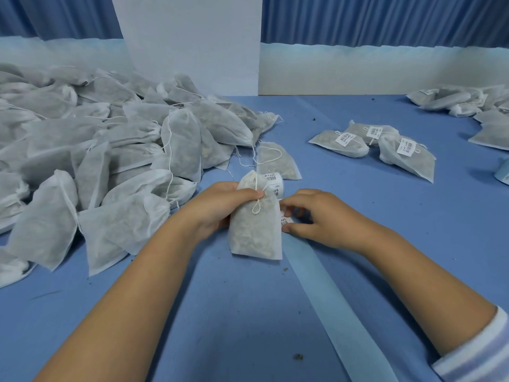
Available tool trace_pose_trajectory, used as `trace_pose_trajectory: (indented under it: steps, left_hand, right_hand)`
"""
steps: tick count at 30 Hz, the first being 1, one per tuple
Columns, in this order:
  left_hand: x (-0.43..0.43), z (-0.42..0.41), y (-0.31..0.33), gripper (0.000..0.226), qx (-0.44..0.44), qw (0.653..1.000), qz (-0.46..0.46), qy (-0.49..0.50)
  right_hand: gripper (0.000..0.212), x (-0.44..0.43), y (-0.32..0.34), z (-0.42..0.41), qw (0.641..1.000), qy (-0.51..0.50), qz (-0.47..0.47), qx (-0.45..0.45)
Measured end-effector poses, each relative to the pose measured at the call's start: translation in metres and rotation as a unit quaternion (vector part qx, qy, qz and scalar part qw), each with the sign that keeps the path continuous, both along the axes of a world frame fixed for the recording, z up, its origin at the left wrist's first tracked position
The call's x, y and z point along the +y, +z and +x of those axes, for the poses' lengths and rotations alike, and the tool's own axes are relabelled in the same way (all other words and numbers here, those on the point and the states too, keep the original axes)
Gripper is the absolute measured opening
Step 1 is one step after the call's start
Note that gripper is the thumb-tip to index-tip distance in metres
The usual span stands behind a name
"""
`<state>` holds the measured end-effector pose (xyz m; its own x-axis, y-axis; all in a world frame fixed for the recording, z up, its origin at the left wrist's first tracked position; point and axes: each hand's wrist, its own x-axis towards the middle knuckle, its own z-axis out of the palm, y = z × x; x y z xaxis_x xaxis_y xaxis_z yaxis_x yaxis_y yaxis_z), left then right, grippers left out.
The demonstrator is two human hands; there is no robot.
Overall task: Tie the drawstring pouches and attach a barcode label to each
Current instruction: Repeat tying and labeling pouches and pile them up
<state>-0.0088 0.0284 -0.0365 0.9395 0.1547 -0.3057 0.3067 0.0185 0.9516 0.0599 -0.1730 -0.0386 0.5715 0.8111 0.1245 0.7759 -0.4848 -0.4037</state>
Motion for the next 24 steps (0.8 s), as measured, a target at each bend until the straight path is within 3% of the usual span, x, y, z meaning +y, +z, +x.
trace_pose_trajectory:
  steps: [6,18,24]
  left_hand:
    - [0.0053,0.0017,-0.0047,0.012,0.017,0.999,-0.039,-0.009]
    - [0.0087,-0.0029,0.0019,0.011,0.031,0.994,-0.100,-0.012]
    - [0.0070,-0.0034,0.0039,0.010,0.040,0.992,-0.120,-0.020]
  right_hand:
    - [0.027,-0.0018,-0.0026,0.0014,1.000,-0.001,-0.029,0.006]
    - [0.014,0.0036,-0.0051,-0.0015,0.998,-0.033,0.058,0.012]
    - [0.018,0.0073,-0.0074,-0.0050,0.996,-0.046,0.073,0.022]
